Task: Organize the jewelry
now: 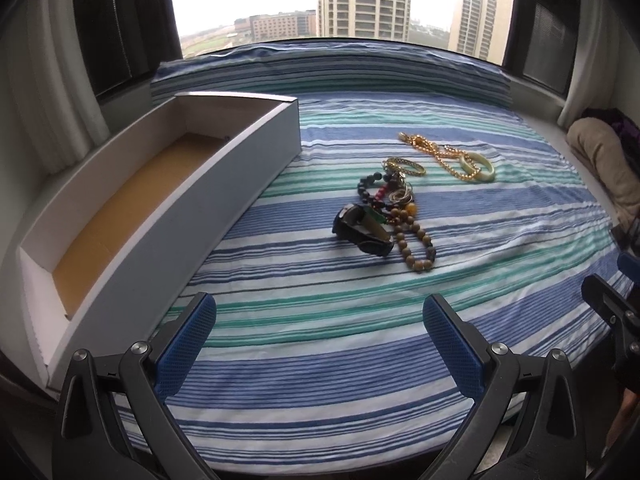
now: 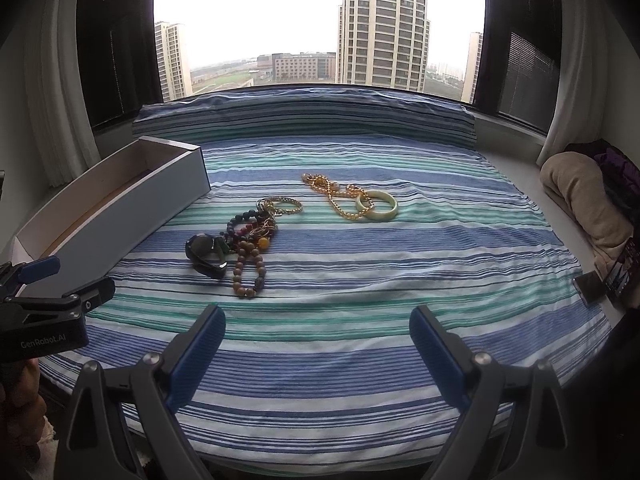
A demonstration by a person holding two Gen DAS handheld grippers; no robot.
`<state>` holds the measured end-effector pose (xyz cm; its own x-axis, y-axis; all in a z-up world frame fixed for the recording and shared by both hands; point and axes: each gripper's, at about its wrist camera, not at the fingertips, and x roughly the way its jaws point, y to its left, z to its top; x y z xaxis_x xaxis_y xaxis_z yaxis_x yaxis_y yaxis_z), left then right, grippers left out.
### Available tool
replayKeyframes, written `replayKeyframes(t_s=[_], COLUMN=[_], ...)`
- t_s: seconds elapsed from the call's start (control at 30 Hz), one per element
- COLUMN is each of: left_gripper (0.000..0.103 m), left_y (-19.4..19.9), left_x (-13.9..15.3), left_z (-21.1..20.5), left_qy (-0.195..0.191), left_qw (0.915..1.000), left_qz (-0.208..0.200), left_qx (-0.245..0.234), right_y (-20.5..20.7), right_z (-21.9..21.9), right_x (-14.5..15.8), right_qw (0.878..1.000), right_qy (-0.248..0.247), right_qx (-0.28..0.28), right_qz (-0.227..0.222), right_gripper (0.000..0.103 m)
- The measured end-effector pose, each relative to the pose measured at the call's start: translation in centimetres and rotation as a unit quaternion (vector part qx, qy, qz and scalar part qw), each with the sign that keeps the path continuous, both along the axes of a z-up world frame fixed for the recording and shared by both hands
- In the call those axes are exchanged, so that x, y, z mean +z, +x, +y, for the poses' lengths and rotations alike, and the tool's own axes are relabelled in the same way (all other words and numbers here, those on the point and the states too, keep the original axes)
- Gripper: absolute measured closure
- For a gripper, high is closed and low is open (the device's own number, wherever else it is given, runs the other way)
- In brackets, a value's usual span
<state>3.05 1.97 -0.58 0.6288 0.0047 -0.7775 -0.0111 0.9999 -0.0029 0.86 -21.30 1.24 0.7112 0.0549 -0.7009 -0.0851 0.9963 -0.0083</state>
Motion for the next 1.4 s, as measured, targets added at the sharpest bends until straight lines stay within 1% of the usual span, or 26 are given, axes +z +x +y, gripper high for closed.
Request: replayKeyframes(t_s=[0.23,0.37,0.43,0.53,0.63,0.7,0.8,0.9,0.97,1.0,1.03,1.1,1.13,1.17,1.2,1.27,1.4], left_gripper=[0.000,0.000,0.000,0.000,0.001,0.001,0.003,0.008,0.022,0.026,0.034,0.047,0.062,0.079,0.085,0.088,0.088], left_y=[1.9,4.8,6.8,10.1,12.8,13.7,14.3,14.3,14.5,14.6,14.6,14.7,14.7,14.6,14.6,14.5,13.1], left_x=[-0.8,-2.0,-3.0,-5.1,-7.7,-9.1,-10.4,-10.8,-11.2,-11.4,-11.6,-11.6,-11.7,-11.6,-11.6,-11.7,-11.2], left_z=[0.6,0.3,-0.1,-0.4,-0.1,0.3,0.3,-0.4,-0.9,-1.0,-1.0,-1.0,-0.8,-0.6,-0.3,0.5,1.9], left_qy=[-0.058,-0.067,-0.065,-0.077,-0.098,-0.117,-0.118,-0.101,-0.087,-0.084,-0.083,-0.072,-0.073,-0.076,-0.082,-0.101,-0.102], left_qw=[0.9980,0.9970,0.9968,0.9950,0.9902,0.9860,0.9843,0.9870,0.9887,0.9889,0.9886,0.9907,0.9907,0.9906,0.9897,0.9873,0.9861], left_qz=[0.026,0.039,0.047,0.062,0.092,0.106,0.116,0.113,0.112,0.114,0.117,0.107,0.107,0.106,0.110,0.116,0.126], left_qx=[-0.006,-0.003,0.004,0.014,0.038,0.054,0.061,0.053,0.047,0.045,0.044,0.044,0.042,0.041,0.041,0.039,0.039], right_y=[0.2,0.2,0.1,-0.1,-0.4,-0.5,-0.5,-0.4,-0.4,-0.4,-0.4,-0.4,-0.4,-0.4,-0.4,-0.4,-0.2], right_z=[-1.1,-1.2,-1.2,-1.3,-1.7,-2.1,-2.5,-2.7,-2.7,-2.6,-2.5,-2.4,-2.4,-2.4,-2.5,-2.7,-2.6], right_x=[-0.4,-0.8,-0.9,-0.9,-0.8,-0.9,-1.1,-1.5,-1.5,-1.6,-1.5,-1.5,-1.4,-1.4,-1.5,-1.5,-1.7], right_qw=[1.000,1.000,1.000,1.000,1.000,1.000,1.000,0.999,0.999,0.999,0.999,1.000,1.000,1.000,1.000,0.999,0.999], right_qy=[0.009,0.015,0.016,0.016,0.016,0.016,0.016,0.019,0.021,0.021,0.021,0.019,0.019,0.018,0.018,0.019,0.021], right_qx=[-0.010,-0.009,-0.007,-0.007,-0.011,-0.015,-0.020,-0.021,-0.020,-0.018,-0.017,-0.015,-0.015,-0.016,-0.018,-0.022,-0.020], right_qz=[0.004,0.009,0.010,0.010,0.009,0.009,0.013,0.018,0.019,0.019,0.019,0.017,0.017,0.017,0.017,0.019,0.023], right_gripper=[0.008,0.008,0.008,0.008,0.008,0.008,0.008,0.008,0.008,0.008,0.008,0.008,0.008,0.008,0.008,0.008,0.008])
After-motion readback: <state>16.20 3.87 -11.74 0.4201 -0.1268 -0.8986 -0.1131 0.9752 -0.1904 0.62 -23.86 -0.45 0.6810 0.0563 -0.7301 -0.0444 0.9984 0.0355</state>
